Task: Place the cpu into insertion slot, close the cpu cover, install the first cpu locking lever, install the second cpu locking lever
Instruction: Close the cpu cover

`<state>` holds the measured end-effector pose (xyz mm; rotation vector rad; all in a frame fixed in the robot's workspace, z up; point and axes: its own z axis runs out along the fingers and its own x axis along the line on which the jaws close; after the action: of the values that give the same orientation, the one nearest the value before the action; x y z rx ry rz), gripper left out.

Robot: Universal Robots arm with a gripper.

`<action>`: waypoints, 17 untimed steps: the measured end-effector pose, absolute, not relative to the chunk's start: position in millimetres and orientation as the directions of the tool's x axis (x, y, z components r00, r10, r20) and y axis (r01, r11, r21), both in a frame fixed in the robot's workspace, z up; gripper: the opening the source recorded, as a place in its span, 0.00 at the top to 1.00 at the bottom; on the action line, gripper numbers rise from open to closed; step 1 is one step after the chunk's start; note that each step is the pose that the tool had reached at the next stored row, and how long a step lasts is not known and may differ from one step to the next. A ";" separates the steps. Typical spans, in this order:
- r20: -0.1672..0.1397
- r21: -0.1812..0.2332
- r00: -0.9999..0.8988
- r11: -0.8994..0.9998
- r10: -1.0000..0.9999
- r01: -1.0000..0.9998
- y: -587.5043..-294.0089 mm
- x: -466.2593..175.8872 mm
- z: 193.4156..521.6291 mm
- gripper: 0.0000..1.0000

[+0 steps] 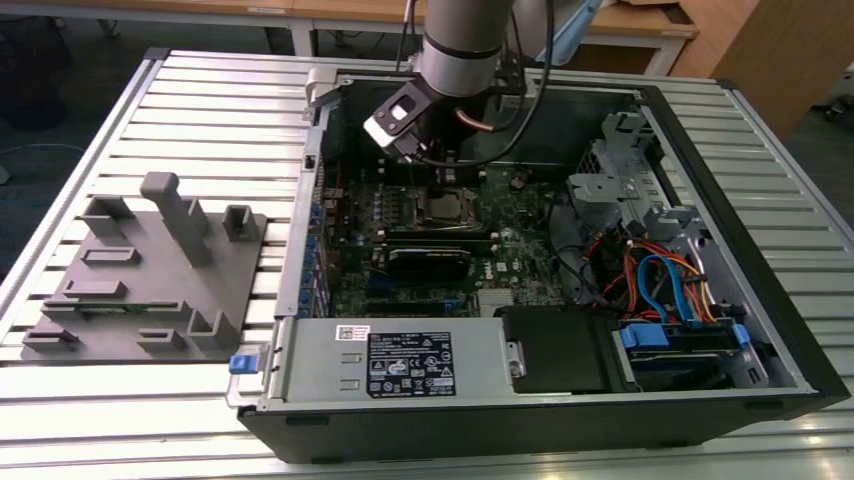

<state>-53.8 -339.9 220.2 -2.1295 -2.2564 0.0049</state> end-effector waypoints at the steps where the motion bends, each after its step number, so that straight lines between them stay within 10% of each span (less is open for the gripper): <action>1: 0.026 -0.029 -0.057 0.058 0.998 0.998 -339.9 -54.2 219.2 0.90; 17: 0.026 -0.029 -0.057 0.058 0.998 0.998 -339.9 -58.4 205.9 0.90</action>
<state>-58.4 -339.9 205.9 -2.1294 -2.2564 0.0050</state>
